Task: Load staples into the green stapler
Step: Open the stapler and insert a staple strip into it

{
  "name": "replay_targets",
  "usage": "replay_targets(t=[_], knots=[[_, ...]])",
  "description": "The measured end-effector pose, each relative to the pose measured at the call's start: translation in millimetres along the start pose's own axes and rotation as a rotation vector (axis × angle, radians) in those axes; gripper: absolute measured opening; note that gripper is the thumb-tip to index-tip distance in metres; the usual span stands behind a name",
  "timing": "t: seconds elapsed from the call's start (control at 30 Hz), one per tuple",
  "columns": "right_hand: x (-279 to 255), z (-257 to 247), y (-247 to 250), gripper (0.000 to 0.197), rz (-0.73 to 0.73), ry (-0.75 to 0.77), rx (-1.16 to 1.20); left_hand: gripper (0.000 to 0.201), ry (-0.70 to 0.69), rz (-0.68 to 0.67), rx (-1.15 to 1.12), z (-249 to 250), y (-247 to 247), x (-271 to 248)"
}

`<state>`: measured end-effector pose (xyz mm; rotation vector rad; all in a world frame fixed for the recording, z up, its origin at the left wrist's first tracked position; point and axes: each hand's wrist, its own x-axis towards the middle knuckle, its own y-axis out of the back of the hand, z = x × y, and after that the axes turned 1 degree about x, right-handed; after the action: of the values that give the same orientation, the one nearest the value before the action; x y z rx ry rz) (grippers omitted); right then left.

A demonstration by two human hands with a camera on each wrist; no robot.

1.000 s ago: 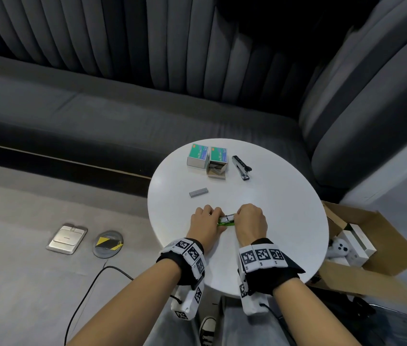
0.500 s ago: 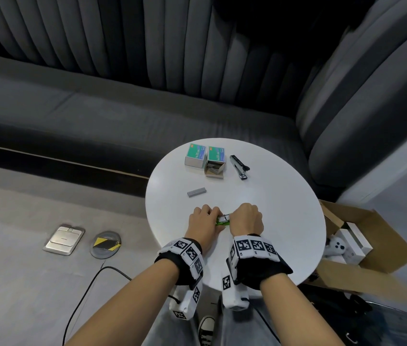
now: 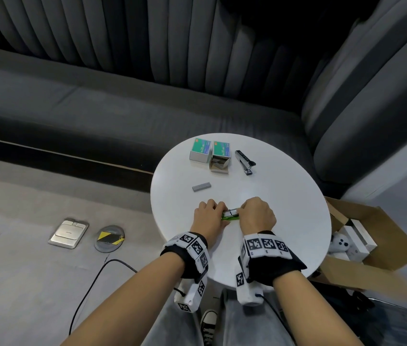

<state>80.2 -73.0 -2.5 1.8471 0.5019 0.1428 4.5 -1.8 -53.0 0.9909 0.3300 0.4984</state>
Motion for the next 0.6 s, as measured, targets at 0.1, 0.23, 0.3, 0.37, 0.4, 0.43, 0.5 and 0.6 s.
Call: replay_targets(t=[0.1,0.23,0.3,0.37,0.4,0.43,0.5,0.6], knots=[[2,-2,3,0.019,-0.021,-0.054,0.061,0.033,0.002,-0.010,0.010,0,0,0],[1,-7,5,0.016,-0.038,-0.095,0.076,0.033,-0.003,-0.008,0.009,-2,0,-1],[0,-10,6,0.016,-0.041,-0.105,0.067,0.032,-0.008,-0.006,0.013,-3,0,-1],[-2,-13,7,0.018,-0.047,-0.103,0.048,0.032,-0.011,-0.003,0.013,-3,0,-2],[-2,-14,8,0.019,-0.052,-0.100,0.038,0.032,-0.010,-0.003,0.011,-3,1,-2],[-2,-15,9,0.019,-0.056,-0.098,0.029,0.032,-0.009,-0.005,0.008,-2,1,-2],[-2,-16,10,0.020,-0.069,-0.094,0.011,0.032,-0.009,-0.009,0.005,-2,2,-3],[-2,-17,9,0.020,-0.104,-0.075,-0.007,0.032,-0.008,-0.003,0.003,-1,3,-4]])
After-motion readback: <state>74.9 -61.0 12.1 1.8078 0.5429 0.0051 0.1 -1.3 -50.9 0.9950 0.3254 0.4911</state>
